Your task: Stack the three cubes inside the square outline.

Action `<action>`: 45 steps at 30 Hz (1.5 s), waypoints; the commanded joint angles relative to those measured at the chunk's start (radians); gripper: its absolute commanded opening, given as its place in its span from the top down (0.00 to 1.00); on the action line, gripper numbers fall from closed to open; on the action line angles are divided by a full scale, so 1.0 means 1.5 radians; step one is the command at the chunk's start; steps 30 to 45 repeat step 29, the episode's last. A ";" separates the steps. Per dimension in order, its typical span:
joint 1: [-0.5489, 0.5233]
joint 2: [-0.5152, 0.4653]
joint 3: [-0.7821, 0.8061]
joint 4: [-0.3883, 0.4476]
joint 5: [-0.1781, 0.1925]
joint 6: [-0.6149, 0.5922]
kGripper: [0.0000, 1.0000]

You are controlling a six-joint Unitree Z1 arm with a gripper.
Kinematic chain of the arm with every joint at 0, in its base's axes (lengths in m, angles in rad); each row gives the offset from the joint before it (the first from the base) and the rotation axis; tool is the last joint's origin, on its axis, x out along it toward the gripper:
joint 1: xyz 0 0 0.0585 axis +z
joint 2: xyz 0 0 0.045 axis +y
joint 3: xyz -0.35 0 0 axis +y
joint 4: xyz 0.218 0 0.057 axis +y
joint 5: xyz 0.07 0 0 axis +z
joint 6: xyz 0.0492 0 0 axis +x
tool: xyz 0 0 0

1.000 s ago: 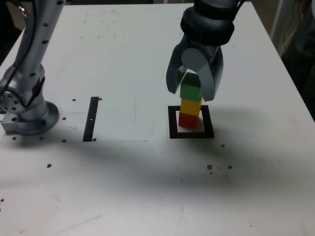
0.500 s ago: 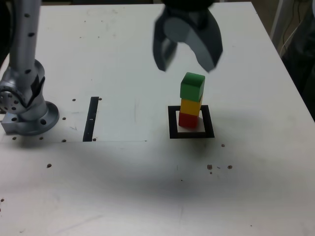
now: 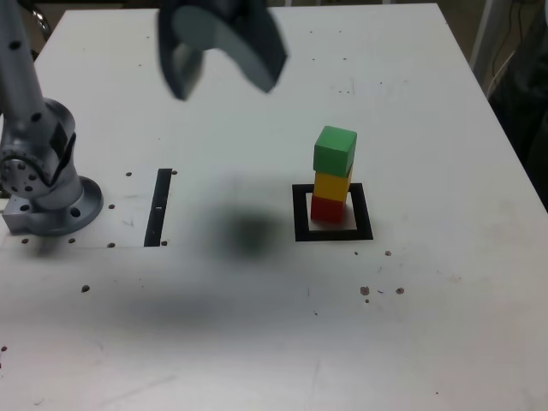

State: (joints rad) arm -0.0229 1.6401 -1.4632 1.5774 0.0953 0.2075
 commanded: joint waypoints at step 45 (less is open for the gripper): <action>0.020 -0.069 0.462 -0.301 -0.017 -0.105 0.01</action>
